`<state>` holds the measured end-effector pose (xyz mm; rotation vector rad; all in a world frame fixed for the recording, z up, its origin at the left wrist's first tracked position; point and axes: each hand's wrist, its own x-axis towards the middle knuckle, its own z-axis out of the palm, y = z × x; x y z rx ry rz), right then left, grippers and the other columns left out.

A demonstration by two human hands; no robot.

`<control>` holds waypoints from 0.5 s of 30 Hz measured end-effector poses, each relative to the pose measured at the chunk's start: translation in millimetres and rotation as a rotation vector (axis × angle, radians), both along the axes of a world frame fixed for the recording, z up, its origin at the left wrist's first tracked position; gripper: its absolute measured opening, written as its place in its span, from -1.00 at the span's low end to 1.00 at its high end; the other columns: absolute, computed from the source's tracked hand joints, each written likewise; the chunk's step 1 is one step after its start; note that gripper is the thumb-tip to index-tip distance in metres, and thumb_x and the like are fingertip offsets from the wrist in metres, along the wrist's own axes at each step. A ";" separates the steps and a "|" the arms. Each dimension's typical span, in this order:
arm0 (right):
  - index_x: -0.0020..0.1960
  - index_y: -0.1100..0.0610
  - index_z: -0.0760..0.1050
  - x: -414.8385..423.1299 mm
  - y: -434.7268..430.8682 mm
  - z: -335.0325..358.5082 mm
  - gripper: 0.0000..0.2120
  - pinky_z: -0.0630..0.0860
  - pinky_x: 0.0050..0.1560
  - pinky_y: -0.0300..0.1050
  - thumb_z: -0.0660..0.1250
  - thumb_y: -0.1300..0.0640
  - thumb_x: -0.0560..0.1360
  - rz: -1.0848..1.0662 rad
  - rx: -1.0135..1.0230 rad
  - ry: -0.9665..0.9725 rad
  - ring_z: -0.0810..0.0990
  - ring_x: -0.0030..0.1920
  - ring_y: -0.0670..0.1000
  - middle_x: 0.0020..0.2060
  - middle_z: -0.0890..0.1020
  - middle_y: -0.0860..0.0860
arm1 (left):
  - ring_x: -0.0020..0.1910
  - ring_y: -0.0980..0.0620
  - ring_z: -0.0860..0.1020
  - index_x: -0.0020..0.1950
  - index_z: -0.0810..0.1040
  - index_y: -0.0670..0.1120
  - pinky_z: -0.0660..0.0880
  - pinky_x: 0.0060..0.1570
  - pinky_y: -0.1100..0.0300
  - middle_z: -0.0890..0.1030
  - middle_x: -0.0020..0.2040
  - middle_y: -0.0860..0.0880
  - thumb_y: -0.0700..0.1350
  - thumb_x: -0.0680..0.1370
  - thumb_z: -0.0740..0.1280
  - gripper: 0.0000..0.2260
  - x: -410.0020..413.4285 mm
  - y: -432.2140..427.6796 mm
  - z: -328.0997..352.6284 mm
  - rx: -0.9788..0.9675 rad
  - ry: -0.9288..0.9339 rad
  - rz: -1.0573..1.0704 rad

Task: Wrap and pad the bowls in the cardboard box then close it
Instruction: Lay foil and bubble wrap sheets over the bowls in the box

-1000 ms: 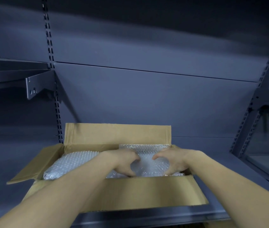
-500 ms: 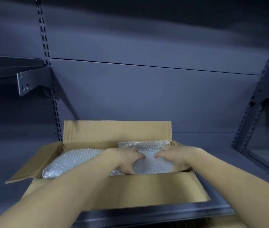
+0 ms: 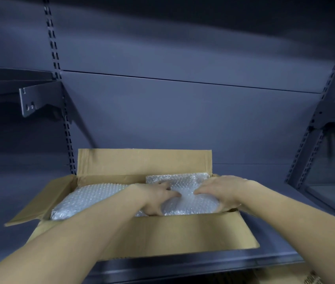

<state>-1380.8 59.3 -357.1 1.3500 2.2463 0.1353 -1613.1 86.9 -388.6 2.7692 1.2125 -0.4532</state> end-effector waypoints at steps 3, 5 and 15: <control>0.57 -0.10 -0.03 -8.8 2.0 -12.1 -0.25 0.18 0.45 0.09 0.31 0.17 0.54 0.034 0.060 -0.123 0.15 0.50 0.09 0.47 0.25 0.05 | 0.50 -0.12 0.22 0.59 -0.11 0.19 0.41 0.31 -0.04 0.06 0.56 0.01 0.01 0.56 0.35 -0.22 -0.9 0.2 1.8 0.003 0.067 0.003; 0.58 -0.08 -0.10 -11.2 4.2 -18.9 -0.14 0.17 0.45 0.13 0.31 0.33 0.49 0.028 0.075 -0.156 0.17 0.48 0.14 0.44 0.23 0.10 | 0.50 -0.13 0.17 0.60 -0.13 0.15 0.46 0.23 -0.03 0.10 0.53 -0.07 -0.10 0.57 0.34 -0.22 2.2 -1.8 -0.9 0.069 0.103 -0.034; 0.59 -0.03 -0.14 -10.2 2.6 -16.2 -0.15 0.08 0.50 0.15 0.31 0.30 0.52 0.031 0.090 -0.242 0.04 0.54 0.12 0.54 0.10 0.09 | 0.51 -0.15 0.09 0.60 -0.13 0.10 0.44 0.28 -0.12 0.13 0.50 -0.13 -0.15 0.57 0.33 -0.21 0.5 4.4 -9.6 0.087 0.127 -0.073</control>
